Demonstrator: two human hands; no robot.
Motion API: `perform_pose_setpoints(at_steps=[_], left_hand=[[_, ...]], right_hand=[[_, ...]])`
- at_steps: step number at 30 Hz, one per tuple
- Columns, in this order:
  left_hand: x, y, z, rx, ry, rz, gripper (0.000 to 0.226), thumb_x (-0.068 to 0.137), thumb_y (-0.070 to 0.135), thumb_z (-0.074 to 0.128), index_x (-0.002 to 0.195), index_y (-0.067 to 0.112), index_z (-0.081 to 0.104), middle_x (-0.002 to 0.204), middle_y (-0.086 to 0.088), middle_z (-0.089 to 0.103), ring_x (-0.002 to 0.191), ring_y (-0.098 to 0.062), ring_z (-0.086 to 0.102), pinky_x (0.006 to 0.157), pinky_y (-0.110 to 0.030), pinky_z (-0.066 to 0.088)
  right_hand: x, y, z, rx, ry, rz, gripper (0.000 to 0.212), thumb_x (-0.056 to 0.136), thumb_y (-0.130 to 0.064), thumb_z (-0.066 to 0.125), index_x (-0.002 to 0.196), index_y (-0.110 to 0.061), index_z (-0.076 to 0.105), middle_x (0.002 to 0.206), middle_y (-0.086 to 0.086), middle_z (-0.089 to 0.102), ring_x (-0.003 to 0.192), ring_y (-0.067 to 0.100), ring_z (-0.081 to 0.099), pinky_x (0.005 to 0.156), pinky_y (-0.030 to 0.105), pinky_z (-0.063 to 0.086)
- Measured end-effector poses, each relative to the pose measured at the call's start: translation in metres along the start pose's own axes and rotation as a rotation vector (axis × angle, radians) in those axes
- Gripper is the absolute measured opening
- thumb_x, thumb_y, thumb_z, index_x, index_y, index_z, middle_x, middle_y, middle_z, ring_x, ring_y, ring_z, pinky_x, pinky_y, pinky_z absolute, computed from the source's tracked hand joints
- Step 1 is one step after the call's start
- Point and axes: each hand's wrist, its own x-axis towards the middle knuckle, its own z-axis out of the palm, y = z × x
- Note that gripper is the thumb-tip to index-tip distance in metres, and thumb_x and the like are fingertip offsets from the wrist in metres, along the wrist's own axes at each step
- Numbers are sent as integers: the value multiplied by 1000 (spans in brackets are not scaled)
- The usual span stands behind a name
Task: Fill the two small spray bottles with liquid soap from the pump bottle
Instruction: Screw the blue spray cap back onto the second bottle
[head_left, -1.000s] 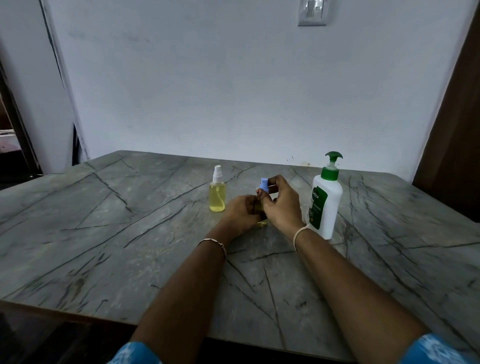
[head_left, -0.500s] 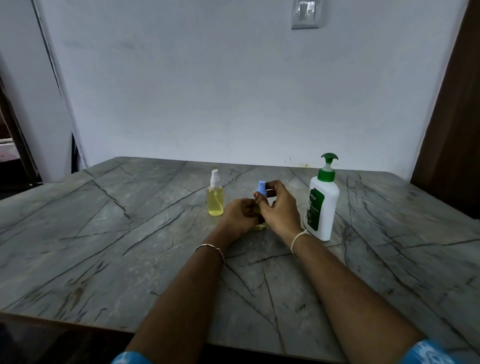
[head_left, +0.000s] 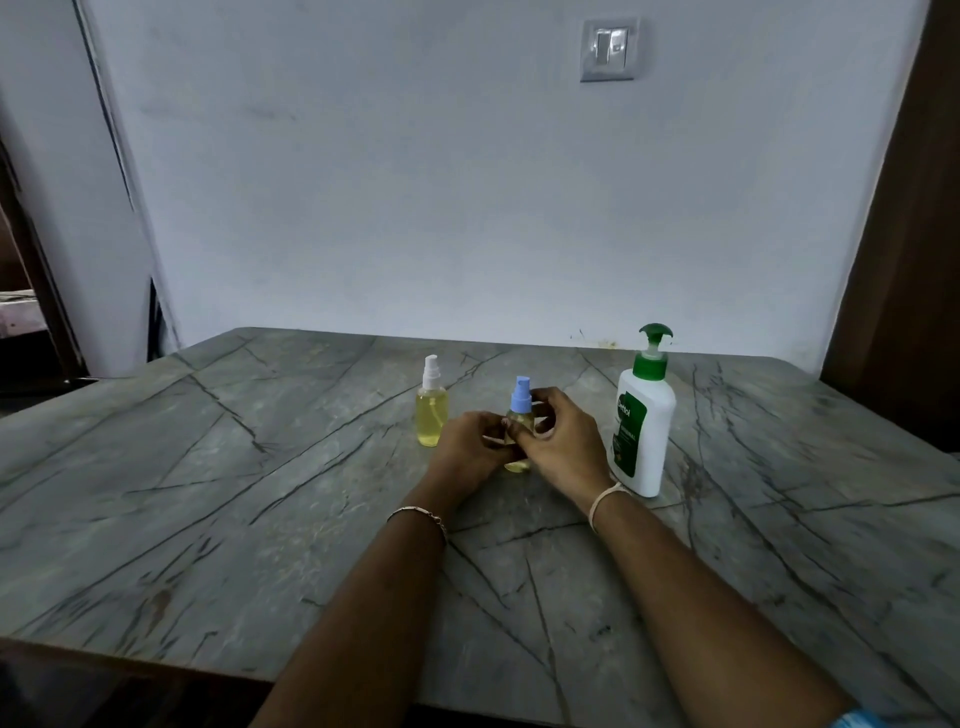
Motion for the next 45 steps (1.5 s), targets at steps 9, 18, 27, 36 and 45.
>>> perform_pose_setpoints(at_steps=[9,18,27,36,45], left_hand=[[0,-2,-4,-85,36,-39,43,73,6,79,114,7,66,107,-6,70,86,-15,68,77,-26,56],[5,1,-25,-76,-16,-4,49,77,-4,72,124,5,60,112,-9,69,91,-18,70,81,-26,57],[7,-18,-67,-247,669,-155,17,75,38,79,79,26,67,77,3,71,70,-15,69,68,-38,60],[14,-39,-53,-179,416,-269,81,68,38,83,135,9,48,128,-6,58,107,-16,54,87,-29,44],[22,-52,-51,-71,267,-260,66,69,26,84,125,5,58,119,-10,65,107,-22,61,94,-33,48]], right_hand=[[-1,4,5,-5,-80,59,38,81,-29,74,115,-19,61,107,-2,68,93,12,63,85,32,52],[1,5,4,26,-102,69,37,75,-28,79,107,-16,64,98,-2,69,84,11,64,78,25,51],[2,8,7,-3,-160,113,37,70,-24,84,100,-18,63,90,-5,66,81,10,63,74,19,46],[3,9,8,-12,-177,123,36,72,-28,82,101,-18,65,91,-4,68,86,11,64,80,24,50],[5,12,9,13,-179,115,38,73,-29,81,105,-16,64,97,-1,70,89,12,66,84,27,52]])
